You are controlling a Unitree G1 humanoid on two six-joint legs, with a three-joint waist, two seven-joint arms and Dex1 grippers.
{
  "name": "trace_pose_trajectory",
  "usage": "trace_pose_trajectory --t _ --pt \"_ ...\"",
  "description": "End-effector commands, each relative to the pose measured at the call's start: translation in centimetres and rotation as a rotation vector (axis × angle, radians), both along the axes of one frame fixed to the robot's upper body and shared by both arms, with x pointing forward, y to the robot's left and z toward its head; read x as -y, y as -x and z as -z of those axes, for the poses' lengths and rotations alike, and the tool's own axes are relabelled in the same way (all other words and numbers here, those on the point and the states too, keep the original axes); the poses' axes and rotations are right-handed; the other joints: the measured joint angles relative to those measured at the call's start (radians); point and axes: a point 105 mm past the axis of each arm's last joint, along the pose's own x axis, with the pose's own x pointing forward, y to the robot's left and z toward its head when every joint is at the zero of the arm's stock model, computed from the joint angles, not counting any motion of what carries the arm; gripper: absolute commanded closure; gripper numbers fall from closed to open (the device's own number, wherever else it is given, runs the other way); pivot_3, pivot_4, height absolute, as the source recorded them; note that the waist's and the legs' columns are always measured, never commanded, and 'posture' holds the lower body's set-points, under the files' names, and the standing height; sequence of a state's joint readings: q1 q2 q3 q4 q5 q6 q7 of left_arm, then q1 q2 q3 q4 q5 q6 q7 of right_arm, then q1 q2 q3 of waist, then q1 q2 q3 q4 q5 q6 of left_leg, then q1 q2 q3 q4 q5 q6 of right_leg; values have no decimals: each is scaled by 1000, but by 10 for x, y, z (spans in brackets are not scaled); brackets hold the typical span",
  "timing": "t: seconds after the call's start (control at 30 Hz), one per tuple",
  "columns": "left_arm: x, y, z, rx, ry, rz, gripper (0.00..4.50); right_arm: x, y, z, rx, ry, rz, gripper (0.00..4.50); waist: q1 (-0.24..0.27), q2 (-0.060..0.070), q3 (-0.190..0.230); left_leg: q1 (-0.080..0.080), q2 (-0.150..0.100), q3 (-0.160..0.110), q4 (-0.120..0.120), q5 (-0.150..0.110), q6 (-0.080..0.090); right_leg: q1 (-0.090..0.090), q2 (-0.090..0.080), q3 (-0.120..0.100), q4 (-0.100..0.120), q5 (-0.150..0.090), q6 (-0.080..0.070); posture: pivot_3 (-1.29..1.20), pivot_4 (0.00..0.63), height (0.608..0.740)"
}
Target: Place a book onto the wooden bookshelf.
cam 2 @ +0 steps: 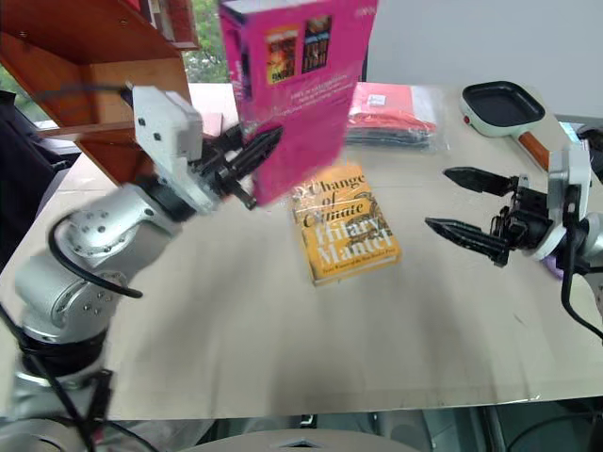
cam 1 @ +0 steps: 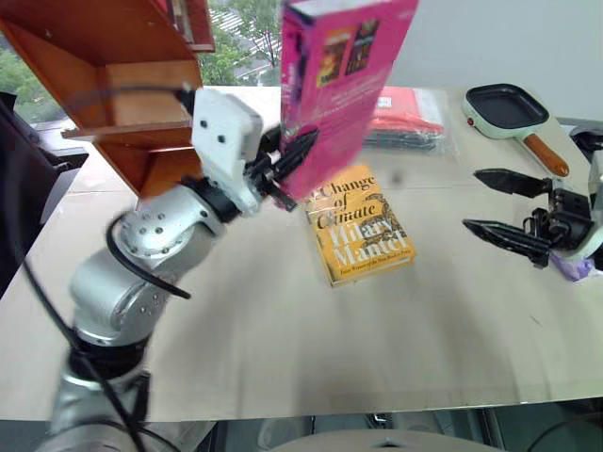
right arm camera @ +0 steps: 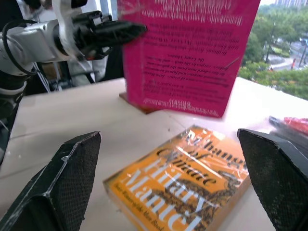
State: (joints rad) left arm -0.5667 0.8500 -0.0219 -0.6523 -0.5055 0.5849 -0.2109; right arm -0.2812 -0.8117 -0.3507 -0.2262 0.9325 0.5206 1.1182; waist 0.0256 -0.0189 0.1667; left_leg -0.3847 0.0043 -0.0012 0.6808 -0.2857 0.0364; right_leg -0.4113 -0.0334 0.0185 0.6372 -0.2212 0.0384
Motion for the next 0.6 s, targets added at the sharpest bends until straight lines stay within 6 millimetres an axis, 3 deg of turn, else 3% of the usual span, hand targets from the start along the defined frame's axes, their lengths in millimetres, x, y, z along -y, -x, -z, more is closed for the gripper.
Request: trace_pose_trajectory --t 0.03,0.27,0.37,0.4,0.5,0.6 --pt "1 15 -34 195 -83 -41 3838 0 -4 -20 13 -127 -58 0 -8 0 2 0 0 0 0 0 0 0 0 0 0 0 0 0 150 735" --pt "-30 23 -42 210 -479 -229 3838 -9 -15 -42 -10 -276 -244 0 -21 -4 9 -3 2 -1 -3 0 0 -4 -1 -3 -1 2 5 0 150 735" --pt "-46 23 -29 224 -731 -337 3838 -9 -24 -45 3 -317 -287 0 -30 -1 11 -5 2 -1 -5 0 0 -7 -1 -3 -2 2 5 0 150 735" --pt "-50 24 -32 267 -786 -388 3838 -10 -29 -45 8 -325 -304 0 -29 0 11 -5 1 0 -7 0 0 -7 -2 -3 -3 2 5 0 150 735" --pt "-54 29 -55 395 -827 -491 3838 -12 -36 -41 7 -318 -339 0 -28 -1 13 -7 1 -1 -8 0 0 -7 -1 -4 -4 2 5 0 150 735" --pt "-65 30 -54 363 -875 -554 3838 -12 -39 -40 10 -321 -351 0 -24 -1 13 -10 1 -2 -8 0 0 -10 -2 -5 -4 2 5 0 150 735"
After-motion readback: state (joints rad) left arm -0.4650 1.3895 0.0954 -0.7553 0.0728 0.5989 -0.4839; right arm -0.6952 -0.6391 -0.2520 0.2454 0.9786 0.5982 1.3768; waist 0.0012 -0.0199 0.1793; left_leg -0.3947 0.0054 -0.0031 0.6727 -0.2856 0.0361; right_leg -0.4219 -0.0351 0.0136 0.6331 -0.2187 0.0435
